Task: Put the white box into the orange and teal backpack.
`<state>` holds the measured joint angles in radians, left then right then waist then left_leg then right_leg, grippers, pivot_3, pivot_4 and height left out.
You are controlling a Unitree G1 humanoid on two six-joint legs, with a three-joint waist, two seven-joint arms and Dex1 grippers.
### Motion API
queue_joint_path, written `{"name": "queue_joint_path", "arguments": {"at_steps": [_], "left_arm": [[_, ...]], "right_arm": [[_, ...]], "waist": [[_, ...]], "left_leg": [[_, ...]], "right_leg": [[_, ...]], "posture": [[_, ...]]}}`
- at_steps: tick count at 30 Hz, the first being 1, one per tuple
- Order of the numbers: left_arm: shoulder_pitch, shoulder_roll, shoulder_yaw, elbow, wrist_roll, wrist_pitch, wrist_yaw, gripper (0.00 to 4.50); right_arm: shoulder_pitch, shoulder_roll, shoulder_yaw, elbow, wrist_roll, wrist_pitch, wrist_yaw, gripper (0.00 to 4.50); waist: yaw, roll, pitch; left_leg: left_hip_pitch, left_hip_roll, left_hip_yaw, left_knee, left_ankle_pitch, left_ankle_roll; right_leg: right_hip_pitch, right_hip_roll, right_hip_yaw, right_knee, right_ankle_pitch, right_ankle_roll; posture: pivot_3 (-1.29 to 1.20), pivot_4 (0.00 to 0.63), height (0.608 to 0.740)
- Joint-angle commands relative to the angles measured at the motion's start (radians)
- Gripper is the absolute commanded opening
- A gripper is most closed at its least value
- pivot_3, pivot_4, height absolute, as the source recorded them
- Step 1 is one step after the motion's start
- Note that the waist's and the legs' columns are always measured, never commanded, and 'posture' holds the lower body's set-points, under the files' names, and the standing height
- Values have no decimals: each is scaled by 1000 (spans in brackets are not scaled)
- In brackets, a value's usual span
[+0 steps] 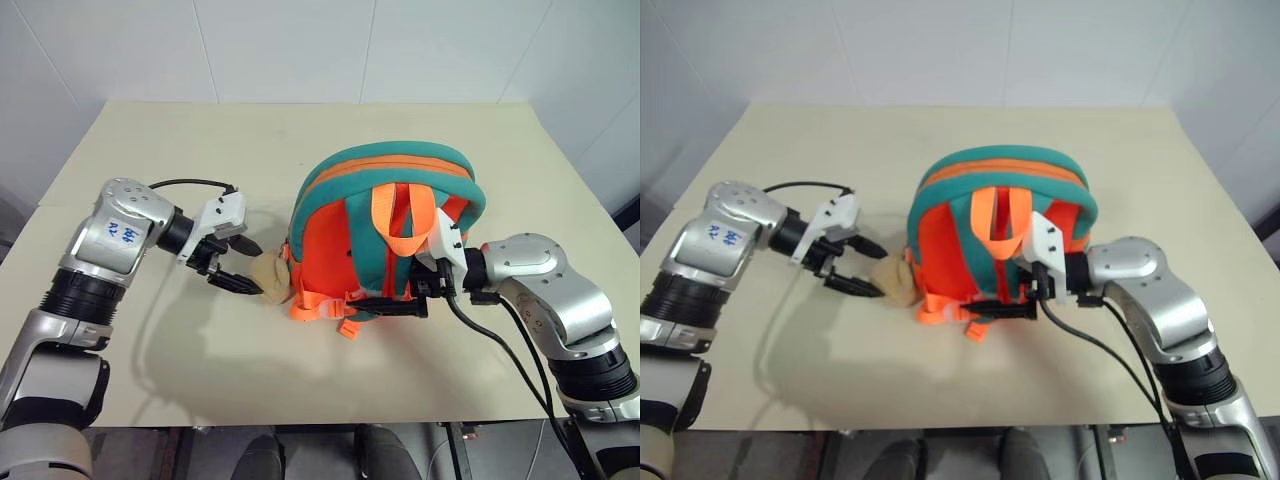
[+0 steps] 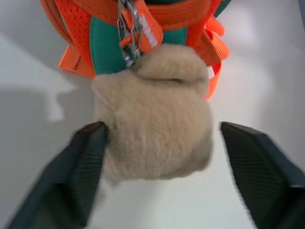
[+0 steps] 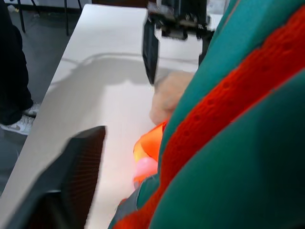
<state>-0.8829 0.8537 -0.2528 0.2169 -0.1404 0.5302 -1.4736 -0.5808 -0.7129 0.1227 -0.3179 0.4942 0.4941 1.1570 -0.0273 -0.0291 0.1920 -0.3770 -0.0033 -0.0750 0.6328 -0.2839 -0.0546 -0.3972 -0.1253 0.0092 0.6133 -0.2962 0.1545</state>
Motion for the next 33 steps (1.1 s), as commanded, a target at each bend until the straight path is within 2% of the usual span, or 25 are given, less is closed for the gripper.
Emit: {"name": "queue_joint_path", "arguments": {"at_steps": [1, 10, 17, 20, 23, 27, 33], "left_arm": [[13, 49, 67, -60, -32, 31, 11, 4485], [59, 124, 210, -32, -97, 23, 42, 4485], [132, 163, 323, 51, -130, -51, 70, 4485], [188, 156, 412, 116, -164, -132, 93, 4485], [250, 95, 565, 117, -310, -171, 59, 4485], [360, 70, 669, 94, -419, -186, -10, 4485], [470, 116, 747, 117, -439, -229, -30, 4485]], "right_arm": [[19, -44, -47, -59, 36, 20, 17, 4500], [87, -188, -128, -12, 46, 1, 106, 4500], [126, -322, -233, 118, 0, -63, 155, 4500], [150, -384, -291, 207, -42, -118, 162, 4500], [179, -433, -357, 308, -73, -174, 169, 4500], [217, -439, -450, 421, -74, -219, 157, 4500], [253, -394, -582, 514, -23, -263, 142, 4500]], "waist": [[1, 0, 0], [2, 0, 0], [1, 0, 0], [1, 0, 0], [1, 0, 0], [1, 0, 0], [0, 0, 0]], "left_leg": [[0, 0, 0, 0, 0, 0], [0, 0, 0, 0, -2, 3], [0, 0, 1, 0, -2, 3], [0, 0, 1, -1, -2, 3], [0, 0, 2, -1, -2, 3], [0, 0, 2, 0, -1, 2], [2, 0, 3, 0, -1, 2]], "right_leg": [[0, 0, 0, 0, 0, 0], [0, 0, 0, 0, 0, 0], [0, 0, 0, -1, 0, 0], [0, 0, 0, -2, 0, 0], [0, -1, 0, -2, 0, 0], [0, -2, 0, -1, 0, 0], [1, -2, 0, -1, 0, 0]], "posture": [[0, 150, 740], [0, 150, 740], [0, 150, 740], [0, 150, 740], [0, 150, 740], [0, 150, 740], [0, 150, 740]]}}
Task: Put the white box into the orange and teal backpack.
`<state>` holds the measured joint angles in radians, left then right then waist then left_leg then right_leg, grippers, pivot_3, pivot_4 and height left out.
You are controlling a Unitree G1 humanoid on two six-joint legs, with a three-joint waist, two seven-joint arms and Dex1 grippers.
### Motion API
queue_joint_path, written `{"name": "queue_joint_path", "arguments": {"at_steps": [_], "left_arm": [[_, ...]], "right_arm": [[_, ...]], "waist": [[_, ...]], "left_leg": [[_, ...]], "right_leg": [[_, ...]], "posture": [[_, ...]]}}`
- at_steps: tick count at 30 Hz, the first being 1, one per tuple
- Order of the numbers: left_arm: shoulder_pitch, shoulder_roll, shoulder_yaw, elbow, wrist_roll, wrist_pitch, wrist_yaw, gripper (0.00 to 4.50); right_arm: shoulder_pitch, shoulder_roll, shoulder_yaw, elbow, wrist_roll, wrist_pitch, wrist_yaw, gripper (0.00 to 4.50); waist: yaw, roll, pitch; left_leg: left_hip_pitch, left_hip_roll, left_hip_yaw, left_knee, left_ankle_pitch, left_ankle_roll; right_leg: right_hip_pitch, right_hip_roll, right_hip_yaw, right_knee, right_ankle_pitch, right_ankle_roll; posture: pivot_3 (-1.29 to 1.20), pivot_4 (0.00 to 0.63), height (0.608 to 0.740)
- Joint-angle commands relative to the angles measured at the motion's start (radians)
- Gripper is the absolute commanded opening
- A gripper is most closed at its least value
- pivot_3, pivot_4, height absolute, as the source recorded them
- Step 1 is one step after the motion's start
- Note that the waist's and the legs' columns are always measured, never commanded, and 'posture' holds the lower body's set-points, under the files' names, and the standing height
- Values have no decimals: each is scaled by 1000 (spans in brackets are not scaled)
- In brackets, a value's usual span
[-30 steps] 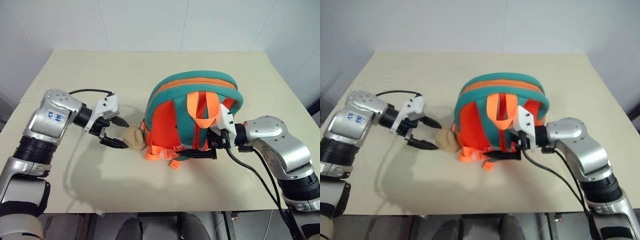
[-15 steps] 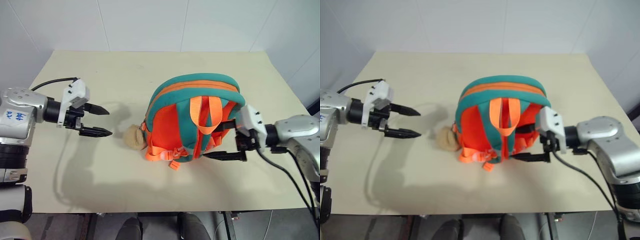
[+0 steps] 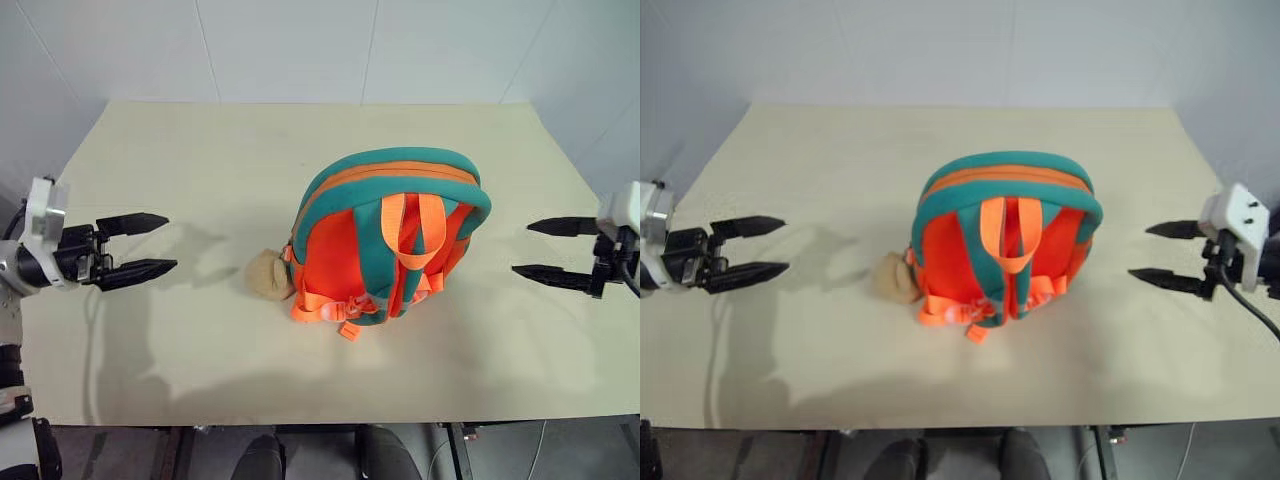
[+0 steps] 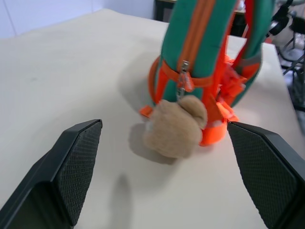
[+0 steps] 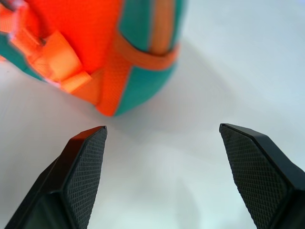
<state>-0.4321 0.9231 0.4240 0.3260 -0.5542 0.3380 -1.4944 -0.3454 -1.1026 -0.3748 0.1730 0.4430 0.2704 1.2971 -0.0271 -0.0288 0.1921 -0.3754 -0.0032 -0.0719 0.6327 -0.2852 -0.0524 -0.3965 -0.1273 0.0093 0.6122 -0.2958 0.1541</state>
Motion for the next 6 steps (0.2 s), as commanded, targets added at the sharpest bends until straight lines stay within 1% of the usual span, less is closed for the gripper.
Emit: {"name": "queue_joint_path", "arguments": {"at_steps": [1, 6], "left_arm": [[22, 55, 77, 15, -23, -44, -6, 4485], [-7, 74, 63, 28, -13, -60, 16, 4485]], "right_arm": [[28, -8, -90, 29, 27, -46, 11, 4500], [-3, 18, -59, 23, 25, -51, -17, 4500]], "waist": [[0, 0, 0], [-1, 1, 0]], "left_leg": [[1, 0, 0, 0, 0, 0], [4, 0, 1, 0, -1, 1]], "right_leg": [[0, 0, 0, 0, 0, 0], [2, 0, 0, -2, 0, 0]], "posture": [[0, 150, 740], [0, 150, 740]]}}
